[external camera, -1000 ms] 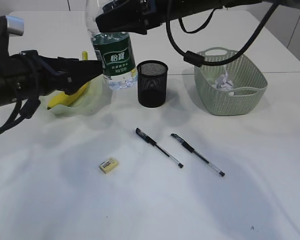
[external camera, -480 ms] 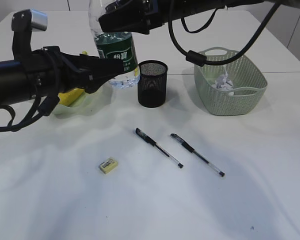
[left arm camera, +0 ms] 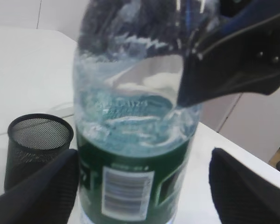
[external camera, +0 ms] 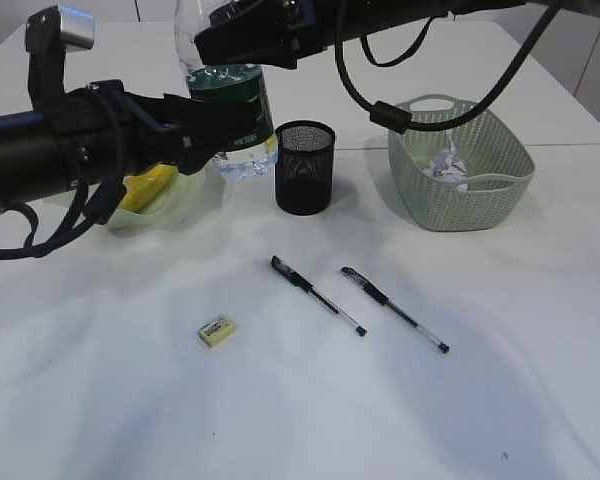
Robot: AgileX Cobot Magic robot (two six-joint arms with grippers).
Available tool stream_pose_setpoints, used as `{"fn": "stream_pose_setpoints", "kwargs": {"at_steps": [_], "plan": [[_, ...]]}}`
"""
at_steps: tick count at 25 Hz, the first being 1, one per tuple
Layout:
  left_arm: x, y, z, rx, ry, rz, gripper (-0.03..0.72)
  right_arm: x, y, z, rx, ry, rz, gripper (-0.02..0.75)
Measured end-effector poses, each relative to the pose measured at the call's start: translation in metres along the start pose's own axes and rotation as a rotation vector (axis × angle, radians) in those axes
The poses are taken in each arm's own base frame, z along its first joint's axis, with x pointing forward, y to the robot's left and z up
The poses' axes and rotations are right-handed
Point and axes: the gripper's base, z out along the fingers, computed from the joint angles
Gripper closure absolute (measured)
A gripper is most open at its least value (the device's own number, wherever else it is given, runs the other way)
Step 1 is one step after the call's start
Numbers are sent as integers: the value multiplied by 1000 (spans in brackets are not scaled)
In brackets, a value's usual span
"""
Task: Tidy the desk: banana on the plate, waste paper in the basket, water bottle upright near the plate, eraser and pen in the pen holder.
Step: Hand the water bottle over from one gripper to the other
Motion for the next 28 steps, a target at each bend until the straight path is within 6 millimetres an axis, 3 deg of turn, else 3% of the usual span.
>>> {"fn": "stream_pose_setpoints", "kwargs": {"at_steps": [28], "plan": [[-21,-5,16,-4,-70,106,70,-2,3,4,-16,-12,16,382]]}}
